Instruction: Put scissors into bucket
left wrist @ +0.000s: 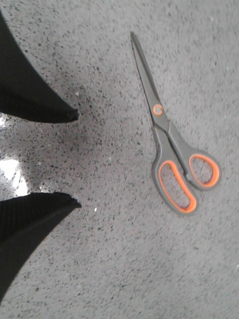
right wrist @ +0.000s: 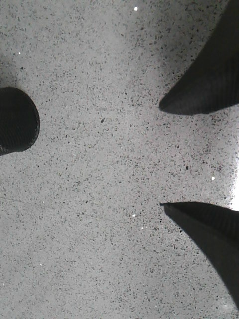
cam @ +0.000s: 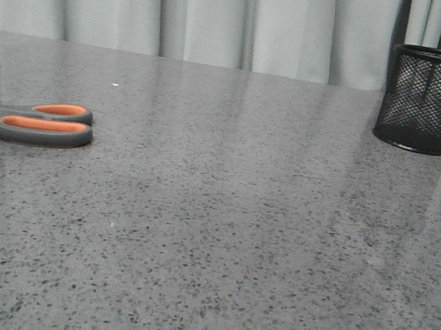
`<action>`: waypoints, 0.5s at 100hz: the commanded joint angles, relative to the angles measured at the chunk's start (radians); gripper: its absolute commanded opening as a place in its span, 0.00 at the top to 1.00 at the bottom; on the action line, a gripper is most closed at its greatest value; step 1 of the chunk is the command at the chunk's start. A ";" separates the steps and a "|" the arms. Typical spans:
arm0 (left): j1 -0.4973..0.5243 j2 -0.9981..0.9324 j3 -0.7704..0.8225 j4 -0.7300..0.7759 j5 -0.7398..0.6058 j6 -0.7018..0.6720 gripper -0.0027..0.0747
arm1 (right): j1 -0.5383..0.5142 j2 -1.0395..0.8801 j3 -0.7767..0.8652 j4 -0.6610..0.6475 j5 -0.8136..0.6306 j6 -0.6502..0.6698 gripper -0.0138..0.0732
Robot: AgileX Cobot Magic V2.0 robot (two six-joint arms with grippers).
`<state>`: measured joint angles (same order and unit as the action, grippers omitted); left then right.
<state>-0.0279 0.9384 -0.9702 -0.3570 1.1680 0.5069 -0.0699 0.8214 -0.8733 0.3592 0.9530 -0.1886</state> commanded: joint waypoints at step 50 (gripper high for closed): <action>0.001 0.382 -0.205 -0.137 0.028 0.792 0.55 | -0.001 -0.001 -0.033 0.009 -0.022 -0.047 0.43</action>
<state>-0.0279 1.3001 -1.1337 -0.4079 1.2156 1.1118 -0.0699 0.8214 -0.8733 0.3576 0.9721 -0.2176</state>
